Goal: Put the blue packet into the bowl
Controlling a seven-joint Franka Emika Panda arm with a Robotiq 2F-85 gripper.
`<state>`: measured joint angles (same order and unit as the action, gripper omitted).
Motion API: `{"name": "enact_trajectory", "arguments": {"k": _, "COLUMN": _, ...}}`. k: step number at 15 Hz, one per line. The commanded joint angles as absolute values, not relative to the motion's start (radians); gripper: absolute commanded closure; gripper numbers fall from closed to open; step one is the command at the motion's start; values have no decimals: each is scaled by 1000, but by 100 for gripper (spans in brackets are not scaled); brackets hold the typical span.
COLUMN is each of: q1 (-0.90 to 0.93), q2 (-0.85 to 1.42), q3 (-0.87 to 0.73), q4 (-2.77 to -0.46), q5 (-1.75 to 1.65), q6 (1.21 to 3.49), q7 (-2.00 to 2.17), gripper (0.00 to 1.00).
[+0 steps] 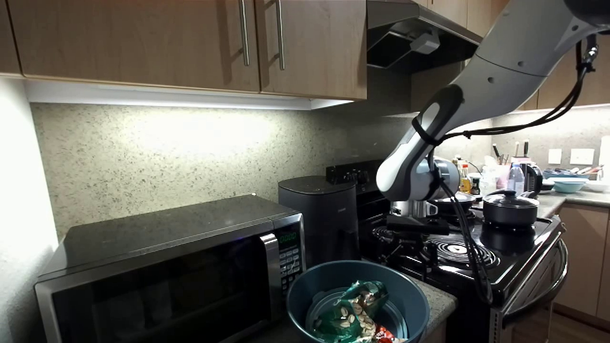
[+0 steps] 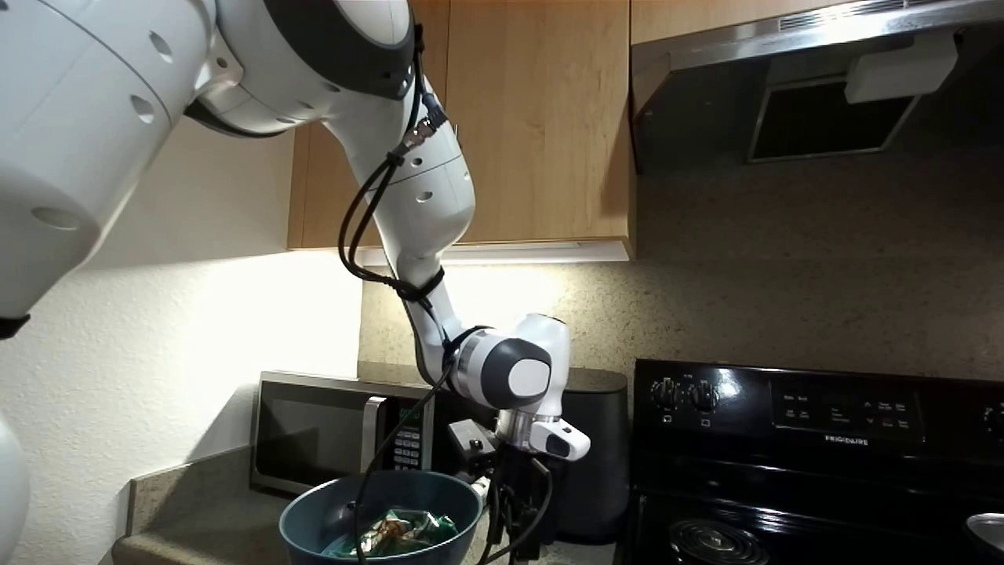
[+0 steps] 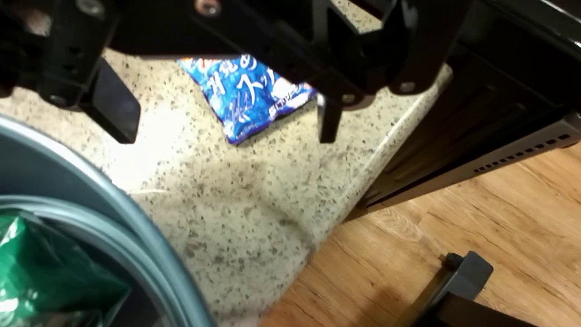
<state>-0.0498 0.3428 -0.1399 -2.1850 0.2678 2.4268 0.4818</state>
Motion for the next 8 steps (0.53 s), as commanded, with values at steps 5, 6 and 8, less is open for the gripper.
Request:
{"name": "enact_trajectory", "arguments": {"k": 5, "q1": -64, "q2": 429, "q3": -172, "q4": -2159, "q5": 287, "q6": 2586, "q7": 548, "gripper": 0}}
{"name": "enact_trajectory", "arguments": {"k": 6, "q1": -64, "q2": 444, "q3": -173, "q4": -2153, "q5": 286, "q6": 2584, "q7": 548, "gripper": 0}}
{"name": "enact_trajectory", "arguments": {"k": 8, "q1": -66, "q2": 484, "q3": -172, "q4": -2128, "q5": 283, "q6": 2571, "q7": 544, "gripper": 0}}
